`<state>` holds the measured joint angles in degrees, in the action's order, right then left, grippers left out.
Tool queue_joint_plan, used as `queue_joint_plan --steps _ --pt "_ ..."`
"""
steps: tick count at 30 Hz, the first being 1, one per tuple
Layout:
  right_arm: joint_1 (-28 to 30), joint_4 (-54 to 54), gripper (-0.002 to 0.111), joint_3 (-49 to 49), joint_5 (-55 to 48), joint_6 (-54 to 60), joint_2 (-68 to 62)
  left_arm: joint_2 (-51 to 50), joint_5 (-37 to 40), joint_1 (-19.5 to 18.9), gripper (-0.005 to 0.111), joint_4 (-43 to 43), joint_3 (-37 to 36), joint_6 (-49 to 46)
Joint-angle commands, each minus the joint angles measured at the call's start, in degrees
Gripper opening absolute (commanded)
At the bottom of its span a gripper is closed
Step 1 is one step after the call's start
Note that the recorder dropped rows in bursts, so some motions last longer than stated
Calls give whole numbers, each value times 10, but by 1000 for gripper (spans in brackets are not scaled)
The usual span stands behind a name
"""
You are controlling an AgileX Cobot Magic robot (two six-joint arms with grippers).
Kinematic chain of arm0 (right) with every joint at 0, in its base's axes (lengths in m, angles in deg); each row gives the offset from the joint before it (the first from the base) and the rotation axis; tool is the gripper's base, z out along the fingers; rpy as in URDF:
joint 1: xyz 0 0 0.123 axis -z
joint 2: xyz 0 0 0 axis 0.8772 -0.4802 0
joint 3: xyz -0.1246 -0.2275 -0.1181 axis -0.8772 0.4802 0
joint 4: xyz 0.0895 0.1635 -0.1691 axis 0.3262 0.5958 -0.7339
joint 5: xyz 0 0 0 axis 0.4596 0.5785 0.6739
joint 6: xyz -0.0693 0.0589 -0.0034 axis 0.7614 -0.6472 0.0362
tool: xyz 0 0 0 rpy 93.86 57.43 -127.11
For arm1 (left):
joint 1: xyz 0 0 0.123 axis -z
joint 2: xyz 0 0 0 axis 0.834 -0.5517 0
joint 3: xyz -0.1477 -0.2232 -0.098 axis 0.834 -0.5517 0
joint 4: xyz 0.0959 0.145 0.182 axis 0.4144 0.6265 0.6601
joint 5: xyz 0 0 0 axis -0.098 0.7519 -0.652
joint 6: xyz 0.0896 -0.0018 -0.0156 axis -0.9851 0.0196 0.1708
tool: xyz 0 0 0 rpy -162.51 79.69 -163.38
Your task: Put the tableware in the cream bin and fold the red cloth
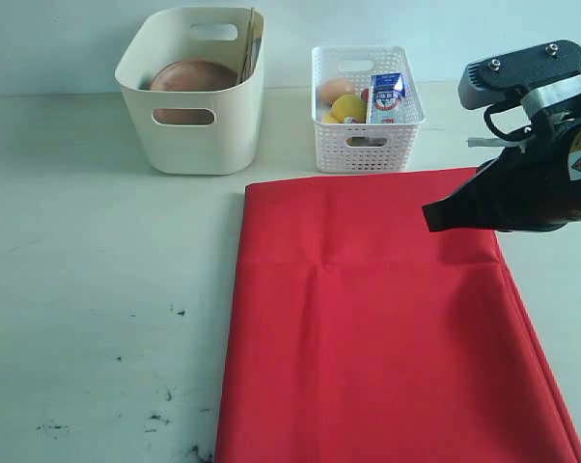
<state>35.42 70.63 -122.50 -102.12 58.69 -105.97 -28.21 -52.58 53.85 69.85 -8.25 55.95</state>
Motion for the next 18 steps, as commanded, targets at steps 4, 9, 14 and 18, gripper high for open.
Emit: queue_joint_plan --steps 4,9,14,18 --pt "-1 -2 0 -1 6 -1 0 3 -2 0 0 0 -2 4" --pt "-1 -2 0 -1 6 -1 0 3 -2 17 0 0 -2 4" --pt "-1 -2 0 -1 7 -1 0 3 -2 34 0 0 -2 4" --pt "-1 -2 0 -1 7 -1 0 3 -2 33 0 0 -2 4"
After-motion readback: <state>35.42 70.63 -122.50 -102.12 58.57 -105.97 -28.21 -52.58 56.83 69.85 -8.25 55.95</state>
